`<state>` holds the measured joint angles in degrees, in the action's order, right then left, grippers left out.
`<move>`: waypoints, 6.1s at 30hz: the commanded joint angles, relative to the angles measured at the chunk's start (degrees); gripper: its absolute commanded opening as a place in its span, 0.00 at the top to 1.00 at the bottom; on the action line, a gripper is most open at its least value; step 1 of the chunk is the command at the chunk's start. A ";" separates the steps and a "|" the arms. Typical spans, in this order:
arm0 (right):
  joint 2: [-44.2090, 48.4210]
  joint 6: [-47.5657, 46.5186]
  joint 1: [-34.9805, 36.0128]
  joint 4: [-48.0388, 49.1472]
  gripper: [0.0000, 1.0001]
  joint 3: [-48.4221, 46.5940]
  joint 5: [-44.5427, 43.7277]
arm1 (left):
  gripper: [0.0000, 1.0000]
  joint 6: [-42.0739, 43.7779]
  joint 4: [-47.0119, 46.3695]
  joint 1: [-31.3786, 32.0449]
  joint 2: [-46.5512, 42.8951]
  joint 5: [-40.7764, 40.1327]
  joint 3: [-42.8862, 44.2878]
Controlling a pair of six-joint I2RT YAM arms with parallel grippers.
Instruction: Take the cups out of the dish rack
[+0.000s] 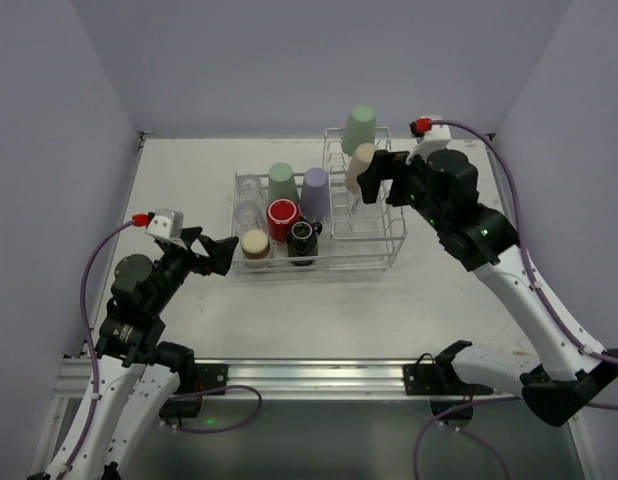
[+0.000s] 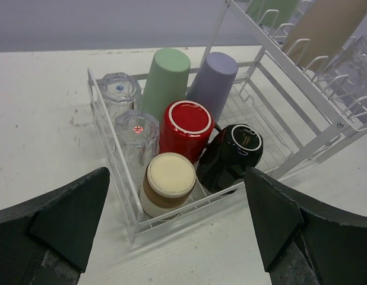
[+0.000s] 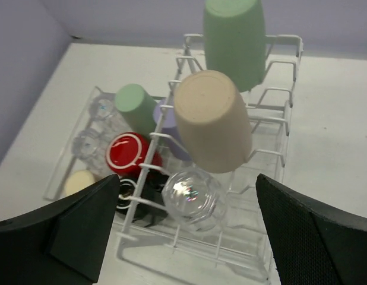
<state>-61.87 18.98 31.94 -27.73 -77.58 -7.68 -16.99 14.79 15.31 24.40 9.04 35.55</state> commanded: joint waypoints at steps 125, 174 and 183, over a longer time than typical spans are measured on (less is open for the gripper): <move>10.28 10.11 24.04 19.99 0.01 27.13 9.62 | 0.90 0.20 25.64 -23.84 87.22 -14.58 55.77; -41.82 -9.31 -5.75 -0.66 0.04 -36.75 -10.33 | 0.02 -1.29 -3.80 -7.23 11.19 19.44 1.89; -46.16 -11.86 -5.75 1.88 0.42 -39.67 -10.95 | 0.03 -1.02 -3.89 -6.61 13.13 19.53 2.15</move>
<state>-108.64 9.32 26.20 -27.20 -114.59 -17.34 -18.83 12.40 8.32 37.04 27.07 36.58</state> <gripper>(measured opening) 0.668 0.975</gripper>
